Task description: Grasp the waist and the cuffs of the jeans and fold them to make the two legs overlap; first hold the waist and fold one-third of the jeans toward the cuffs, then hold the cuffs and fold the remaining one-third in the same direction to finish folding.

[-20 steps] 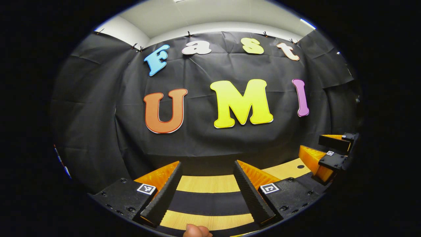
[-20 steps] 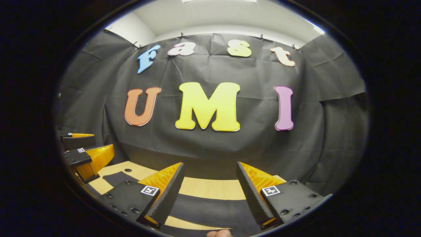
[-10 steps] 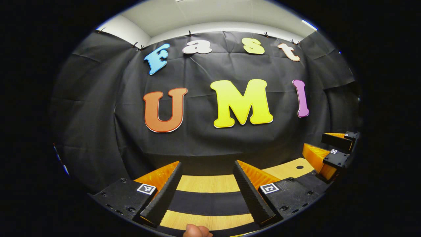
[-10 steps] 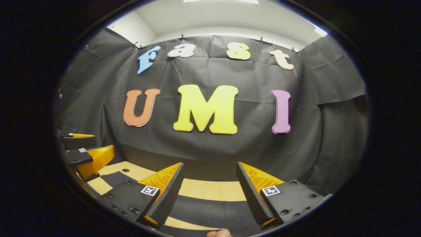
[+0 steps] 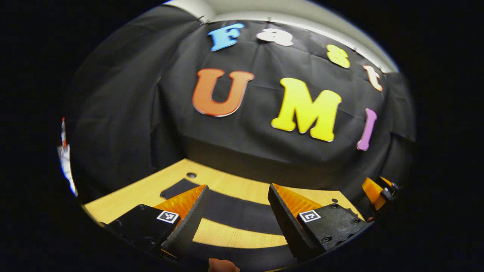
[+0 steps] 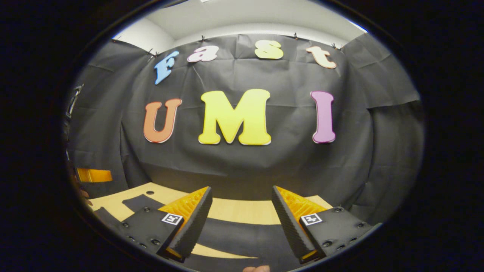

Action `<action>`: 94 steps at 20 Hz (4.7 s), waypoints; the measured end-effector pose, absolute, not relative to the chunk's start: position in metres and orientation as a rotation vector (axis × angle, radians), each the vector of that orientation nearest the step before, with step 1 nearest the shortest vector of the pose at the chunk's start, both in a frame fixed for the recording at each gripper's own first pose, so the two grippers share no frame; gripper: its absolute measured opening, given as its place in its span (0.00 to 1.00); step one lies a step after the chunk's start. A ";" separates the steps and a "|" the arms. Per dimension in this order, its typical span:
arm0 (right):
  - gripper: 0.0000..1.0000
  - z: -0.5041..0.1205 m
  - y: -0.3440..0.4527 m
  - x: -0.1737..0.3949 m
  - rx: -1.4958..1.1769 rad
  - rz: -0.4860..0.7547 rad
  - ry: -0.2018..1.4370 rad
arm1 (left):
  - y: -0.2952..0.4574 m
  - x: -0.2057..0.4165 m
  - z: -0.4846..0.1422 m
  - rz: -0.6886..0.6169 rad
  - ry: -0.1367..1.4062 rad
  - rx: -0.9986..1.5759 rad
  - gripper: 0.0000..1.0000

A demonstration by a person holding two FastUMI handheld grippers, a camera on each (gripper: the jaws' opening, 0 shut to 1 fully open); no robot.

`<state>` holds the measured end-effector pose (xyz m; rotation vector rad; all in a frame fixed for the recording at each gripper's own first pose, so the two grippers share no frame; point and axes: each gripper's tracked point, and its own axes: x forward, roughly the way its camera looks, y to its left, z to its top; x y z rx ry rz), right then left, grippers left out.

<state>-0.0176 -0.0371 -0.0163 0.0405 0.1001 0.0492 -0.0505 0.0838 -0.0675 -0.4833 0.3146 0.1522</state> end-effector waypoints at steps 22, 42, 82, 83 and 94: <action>0.98 -0.064 -0.137 -0.051 0.004 -0.121 0.266 | 0.163 -0.219 -0.266 0.732 0.876 -1.371 0.99; 0.96 -0.123 -0.230 -0.075 0.286 -0.319 0.481 | 0.178 -0.191 -0.290 0.711 0.771 -1.492 0.06; 0.01 -0.264 -0.289 -0.145 0.941 -0.585 1.012 | 0.182 -0.182 -0.279 0.642 0.783 -1.601 0.03; 0.01 -0.257 -0.290 -0.143 0.957 -0.572 0.989 | 0.184 -0.177 -0.273 0.638 0.774 -1.607 0.03; 0.00 -0.164 -0.282 -0.053 1.073 -0.372 0.756 | 0.208 -0.061 -0.159 0.411 0.600 -1.573 0.04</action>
